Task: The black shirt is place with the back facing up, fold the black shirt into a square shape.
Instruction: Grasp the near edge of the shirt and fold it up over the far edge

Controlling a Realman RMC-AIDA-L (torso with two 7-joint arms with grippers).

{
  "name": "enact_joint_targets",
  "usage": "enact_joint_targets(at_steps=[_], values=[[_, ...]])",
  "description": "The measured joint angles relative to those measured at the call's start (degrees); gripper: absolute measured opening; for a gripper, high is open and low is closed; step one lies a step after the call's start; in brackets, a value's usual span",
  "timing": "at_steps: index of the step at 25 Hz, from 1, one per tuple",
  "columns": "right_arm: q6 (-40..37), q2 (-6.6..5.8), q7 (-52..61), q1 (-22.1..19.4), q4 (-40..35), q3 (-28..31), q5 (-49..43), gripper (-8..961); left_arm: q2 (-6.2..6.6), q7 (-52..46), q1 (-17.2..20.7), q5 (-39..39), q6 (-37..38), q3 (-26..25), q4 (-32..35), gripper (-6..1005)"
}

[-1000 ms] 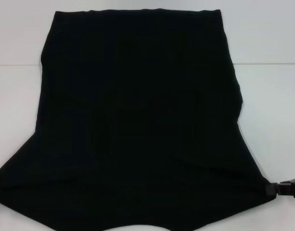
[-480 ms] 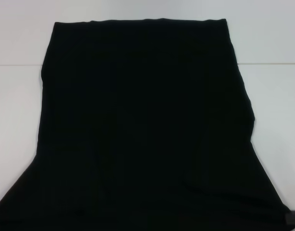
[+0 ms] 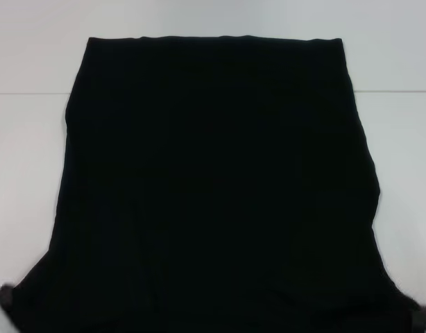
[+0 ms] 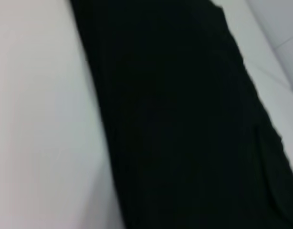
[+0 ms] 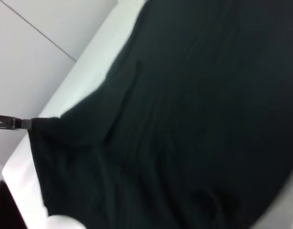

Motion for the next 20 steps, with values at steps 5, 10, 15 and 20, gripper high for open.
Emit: enact_joint_targets(at_steps=[5, 10, 15, 20], values=[[2.0, 0.26, -0.1, 5.4, 0.1, 4.6, 0.1, 36, 2.78, -3.4, -6.4, -3.2, -5.4, -0.7, -8.1, 87], [6.9, 0.13, 0.3, 11.2, 0.6, 9.3, 0.2, 35, 6.30, -4.3, -14.1, -5.5, -15.9, -0.8, -19.1, 91], [17.4, 0.59, 1.0, 17.0, 3.8, 11.3, 0.5, 35, 7.58, -4.0, -19.7, -9.0, -29.4, -0.4, -26.1, 94], [30.4, 1.31, 0.4, 22.4, 8.1, 10.5, 2.7, 35, 7.35, -1.4, -23.4, -12.7, -42.0, -0.3, -30.6, 97]])
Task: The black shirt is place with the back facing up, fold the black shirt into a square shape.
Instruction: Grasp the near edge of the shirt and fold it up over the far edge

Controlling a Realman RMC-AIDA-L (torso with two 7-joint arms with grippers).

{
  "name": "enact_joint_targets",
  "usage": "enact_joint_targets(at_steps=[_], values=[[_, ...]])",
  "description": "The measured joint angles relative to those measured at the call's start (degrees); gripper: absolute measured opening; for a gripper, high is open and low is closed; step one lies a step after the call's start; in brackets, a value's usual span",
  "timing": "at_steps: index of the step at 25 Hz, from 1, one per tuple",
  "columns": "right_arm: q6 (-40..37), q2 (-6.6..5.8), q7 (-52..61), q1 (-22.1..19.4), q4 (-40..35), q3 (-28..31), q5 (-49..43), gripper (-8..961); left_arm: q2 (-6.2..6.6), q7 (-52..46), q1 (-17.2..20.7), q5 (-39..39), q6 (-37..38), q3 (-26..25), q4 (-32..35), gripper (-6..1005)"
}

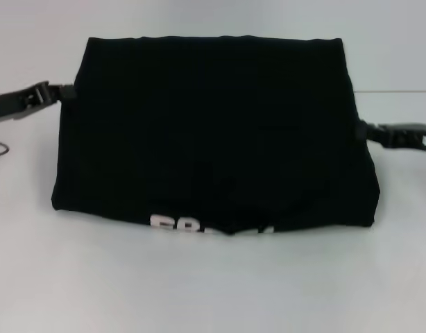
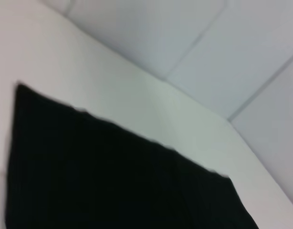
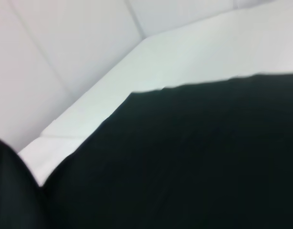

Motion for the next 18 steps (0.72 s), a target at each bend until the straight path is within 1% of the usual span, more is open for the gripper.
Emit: enact_joint_targets(at_steps=[4, 6, 8, 9, 13, 16, 18], values=[[10.1, 1.33, -0.6, 4.1, 1.5, -0.7, 0.5, 35, -0.19, 5.6, -1.6, -4.7, -8.6, 0.0, -3.7, 99], [14.3, 1.78, -0.8, 6.1, 2.3, -1.0, 0.6, 35, -0.20, 9.0, -2.6, -6.4, -12.5, 0.0, -5.4, 101], [19.0, 2.08, -0.8, 8.0, 3.3, -1.2, 0.6, 35, -0.20, 10.1, -3.1, -6.8, -13.9, 0.0, -6.0, 102], [21.2, 2.12, -0.8, 8.9, 3.9, -1.2, 0.6, 35, -0.24, 13.2, -4.7, -7.2, -18.7, 0.0, -7.7, 102], [26.9, 2.38, -0.8, 11.6, 5.5, -1.2, 0.6, 35, -0.41, 16.8, -6.2, -8.3, -23.6, 0.0, -9.0, 105], [29.7, 2.81, -0.8, 12.4, 5.5, -1.2, 0.7, 35, -0.62, 20.0, -6.9, -10.1, -26.4, 0.0, -9.8, 107], [31.1, 2.87, -0.8, 12.7, 5.8, -1.2, 0.7, 35, -0.88, 21.7, -7.1, -11.2, -27.6, 0.0, -10.0, 108]])
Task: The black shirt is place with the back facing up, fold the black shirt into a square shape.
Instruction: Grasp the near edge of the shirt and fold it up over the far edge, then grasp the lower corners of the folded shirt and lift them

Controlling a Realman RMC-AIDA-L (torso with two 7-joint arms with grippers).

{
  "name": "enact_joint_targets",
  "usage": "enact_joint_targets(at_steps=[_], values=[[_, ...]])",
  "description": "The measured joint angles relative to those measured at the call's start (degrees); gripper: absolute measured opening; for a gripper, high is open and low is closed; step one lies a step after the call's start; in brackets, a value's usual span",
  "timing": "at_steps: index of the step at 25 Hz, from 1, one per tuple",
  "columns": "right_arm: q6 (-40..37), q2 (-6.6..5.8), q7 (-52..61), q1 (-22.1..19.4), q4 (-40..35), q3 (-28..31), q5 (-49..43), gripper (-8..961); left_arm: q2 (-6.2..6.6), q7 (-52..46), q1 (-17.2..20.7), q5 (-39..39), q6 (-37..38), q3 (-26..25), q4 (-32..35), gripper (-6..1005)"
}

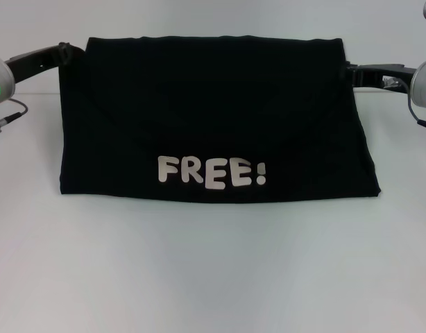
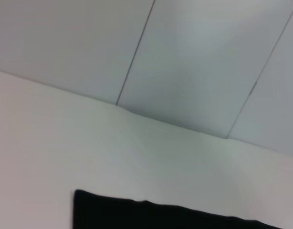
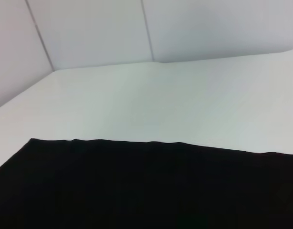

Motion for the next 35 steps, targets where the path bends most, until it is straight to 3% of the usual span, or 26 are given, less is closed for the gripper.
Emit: enact_joint_targets(at_steps=[6, 13, 19, 22, 27, 30, 33, 35], values=[[4.5, 0.30, -0.7, 0.1, 2.7, 0.0, 0.0, 35, -1.64, 4.8, -0.3, -1.0, -4.2, 0.0, -1.0, 112], [7.1, 1.64, -1.0, -0.2, 3.8, 0.0, 0.0, 45, -3.82, 15.3, -0.5, -5.0, -9.5, 0.0, -2.9, 116], [7.0, 1.97, -0.7, -0.9, 3.6, 0.2, 0.0, 74, -3.62, 17.9, -0.8, -4.6, -13.0, 0.5, -4.3, 120], [7.3, 2.18, -0.8, -1.3, 2.7, 0.4, 0.2, 88, -3.46, 18.0, -1.0, -4.8, -15.6, 2.1, -4.2, 213], [6.2, 2.40, -1.7, -2.9, -0.4, 0.0, 4.6, 276, -3.34, 17.5, -1.0, -4.9, -17.4, 3.2, -3.0, 402], [1.2, 2.18, -3.4, -4.8, -2.5, 0.0, 10.1, 399, -3.28, 13.7, 0.0, -4.7, -15.7, 3.4, -0.7, 544], [-5.6, 1.28, -4.3, -7.4, -3.4, 0.0, 15.4, 527, -3.21, 4.9, 3.0, -4.4, -9.6, 6.7, 2.7, 691], [-10.2, 0.44, -4.1, -9.3, -3.7, 0.0, 16.8, 585, -3.43, -1.3, 5.6, -4.4, -4.1, 9.5, 5.5, 690]])
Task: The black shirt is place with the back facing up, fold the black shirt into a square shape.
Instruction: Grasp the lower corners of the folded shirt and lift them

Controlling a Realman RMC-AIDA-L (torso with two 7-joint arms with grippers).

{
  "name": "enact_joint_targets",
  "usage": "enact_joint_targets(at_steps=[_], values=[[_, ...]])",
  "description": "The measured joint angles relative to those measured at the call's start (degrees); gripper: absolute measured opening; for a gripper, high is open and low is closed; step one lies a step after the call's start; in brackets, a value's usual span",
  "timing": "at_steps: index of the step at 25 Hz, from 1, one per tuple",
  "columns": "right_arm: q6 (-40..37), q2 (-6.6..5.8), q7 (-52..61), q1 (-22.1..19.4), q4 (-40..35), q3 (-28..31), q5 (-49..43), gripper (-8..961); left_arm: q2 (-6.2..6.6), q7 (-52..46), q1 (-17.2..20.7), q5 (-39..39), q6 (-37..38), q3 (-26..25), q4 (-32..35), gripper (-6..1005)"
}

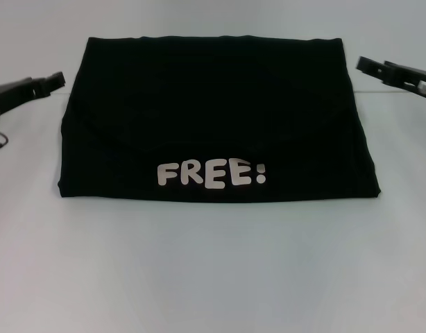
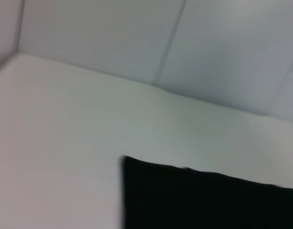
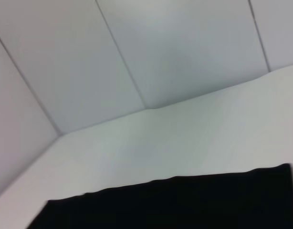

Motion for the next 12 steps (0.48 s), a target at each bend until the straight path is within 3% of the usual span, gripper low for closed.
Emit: enact_joint_targets(at_steps=[3, 7, 12], values=[[-6.7, -1.28, 0.3, -2.6, -0.1, -0.4, 0.1, 673, -0.64, -6.4, 3.8, 0.0, 11.1, 1.8, 4.3, 688], [-16.6, -2.94, 1.2, -5.8, -0.5, -2.9, 0.0, 658, -2.20, -8.3, 7.9, 0.0, 23.5, 1.9, 8.7, 687], [-22.8, -3.85, 2.6, -8.7, -0.6, -3.9, 0.1, 640, -3.99, -8.2, 12.4, 0.0, 27.9, 4.6, 13.0, 683]])
